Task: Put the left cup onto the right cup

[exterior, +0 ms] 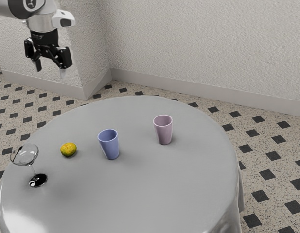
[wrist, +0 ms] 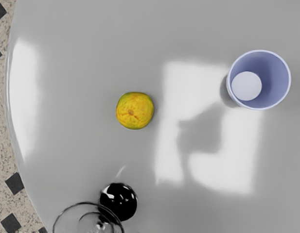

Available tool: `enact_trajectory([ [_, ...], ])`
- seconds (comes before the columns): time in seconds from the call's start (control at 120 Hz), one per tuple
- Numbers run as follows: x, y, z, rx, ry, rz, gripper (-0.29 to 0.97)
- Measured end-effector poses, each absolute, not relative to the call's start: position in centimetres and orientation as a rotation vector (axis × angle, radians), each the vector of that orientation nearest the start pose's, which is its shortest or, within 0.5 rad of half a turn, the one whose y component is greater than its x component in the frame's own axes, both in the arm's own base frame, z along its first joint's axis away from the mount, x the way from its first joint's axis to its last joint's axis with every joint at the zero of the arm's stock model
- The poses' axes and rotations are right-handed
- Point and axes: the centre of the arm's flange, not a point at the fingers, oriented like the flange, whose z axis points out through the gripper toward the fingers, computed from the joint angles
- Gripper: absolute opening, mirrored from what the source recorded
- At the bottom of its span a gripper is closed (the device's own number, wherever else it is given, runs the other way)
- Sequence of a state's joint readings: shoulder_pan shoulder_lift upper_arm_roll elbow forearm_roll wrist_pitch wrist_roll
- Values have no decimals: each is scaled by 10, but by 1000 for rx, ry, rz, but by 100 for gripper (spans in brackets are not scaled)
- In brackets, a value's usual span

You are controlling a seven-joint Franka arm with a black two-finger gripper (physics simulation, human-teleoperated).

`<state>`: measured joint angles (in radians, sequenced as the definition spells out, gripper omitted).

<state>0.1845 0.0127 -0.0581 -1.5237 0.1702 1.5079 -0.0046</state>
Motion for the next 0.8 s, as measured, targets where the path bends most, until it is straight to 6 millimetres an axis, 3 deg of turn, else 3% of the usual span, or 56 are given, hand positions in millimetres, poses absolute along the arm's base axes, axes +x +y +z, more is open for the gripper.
enact_trajectory([
  [0.15,547,94,632,-2967,-210,69,68],
  [0.258,553,82,625,-2971,-167,77,68],
  [0.333,563,58,612,-2979,-93,99,68],
  [0.458,571,-7,581,-2978,89,130,68],
  [0.525,572,-25,566,-2975,137,134,68],
  [0.8,578,1,514,-2984,61,126,68],
])
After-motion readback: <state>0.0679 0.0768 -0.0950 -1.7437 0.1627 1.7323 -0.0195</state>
